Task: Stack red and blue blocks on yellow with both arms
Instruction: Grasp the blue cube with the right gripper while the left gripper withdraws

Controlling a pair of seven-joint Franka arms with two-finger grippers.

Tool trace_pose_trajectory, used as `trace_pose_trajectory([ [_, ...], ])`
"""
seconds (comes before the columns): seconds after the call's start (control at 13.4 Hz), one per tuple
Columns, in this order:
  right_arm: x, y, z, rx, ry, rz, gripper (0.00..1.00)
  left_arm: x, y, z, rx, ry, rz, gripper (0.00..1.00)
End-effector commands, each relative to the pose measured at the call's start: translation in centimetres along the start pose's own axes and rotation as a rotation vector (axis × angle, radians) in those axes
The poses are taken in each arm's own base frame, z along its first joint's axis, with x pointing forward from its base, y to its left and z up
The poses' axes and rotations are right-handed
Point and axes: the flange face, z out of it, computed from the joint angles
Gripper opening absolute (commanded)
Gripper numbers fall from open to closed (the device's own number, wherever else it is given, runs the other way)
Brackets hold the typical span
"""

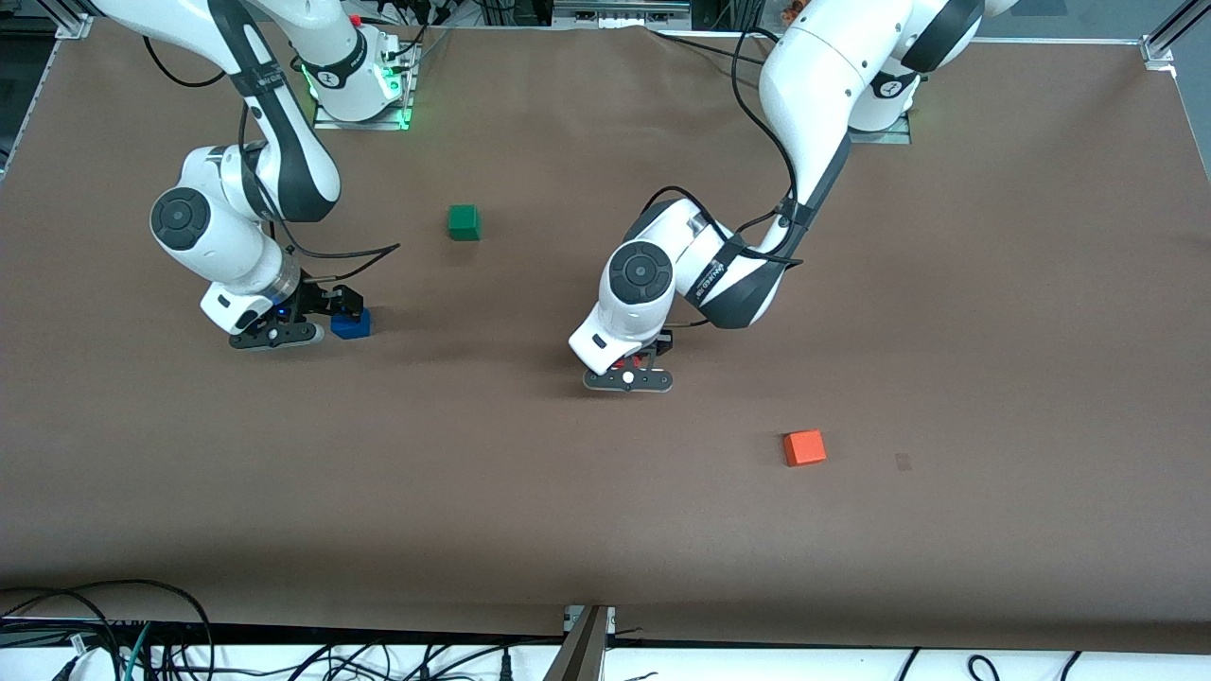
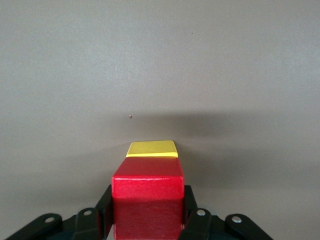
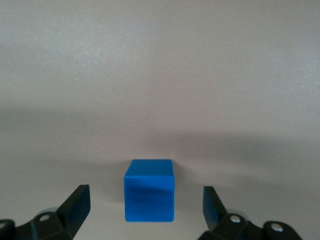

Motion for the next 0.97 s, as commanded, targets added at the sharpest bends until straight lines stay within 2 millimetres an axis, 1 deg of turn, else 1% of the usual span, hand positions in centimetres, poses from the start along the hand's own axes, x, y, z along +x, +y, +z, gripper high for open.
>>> trace_pose_trajectory([
  [0.0,-0.9,-0.4,2.6,0.0,0.029,-0.009,1.0,0.3,0.6,-0.1,0.012,0.028,-0.005,0.99],
  [0.07,-1.5,-0.6,3.6,-0.002,0.039,-0.012,0.99,0.2,0.7,-0.3,0.009,0.03,-0.006,1.0],
  [0.15,-1.9,-0.6,4.4,-0.004,0.042,-0.011,0.98,0.5,0.5,-1.1,0.006,0.037,-0.01,1.0],
  [0.22,-2.4,-0.5,5.2,-0.006,0.038,-0.011,0.94,0.6,0.2,-1.9,0.005,0.035,-0.014,1.0],
  [0.3,-2.4,-0.5,5.4,-0.006,0.035,-0.01,0.9,1.1,-0.3,-3.3,0.001,0.036,-0.026,1.0],
  [0.37,-2.6,-0.5,5.6,-0.006,0.03,-0.01,0.83,2.2,-1.5,-5.1,0.012,0.022,-0.046,1.0],
  [0.45,-2.6,-0.5,5.6,-0.006,0.03,-0.01,0.75,3.6,-3.1,-7.6,0.018,0.014,-0.068,1.0],
  [0.52,-2.6,-0.5,5.6,-0.006,0.029,-0.01,0.7,5.1,-5.3,-9.6,0.022,-0.001,-0.101,1.0],
  [0.6,-2.6,-0.4,5.5,-0.006,0.029,-0.009,0.64,6.7,-8.1,-12.0,0.018,0.001,-0.141,1.0],
  [0.67,-2.6,-0.5,5.3,-0.005,0.03,-0.01,0.61,7.6,-10.7,-15.4,0.009,0.018,-0.177,1.0],
  [0.75,-2.4,-0.5,5.0,-0.005,0.036,-0.009,0.55,8.6,-14.1,-19.2,-0.009,0.044,-0.222,1.0],
  [0.82,-2.2,-0.5,4.6,-0.005,0.045,-0.011,0.52,9.3,-17.5,-22.8,-0.023,0.082,-0.225,1.0],
  [0.9,-2.1,-0.5,4.1,-0.004,0.048,-0.013,0.46,9.7,-20.6,-25.0,-0.02,0.093,-0.191,1.0],
])
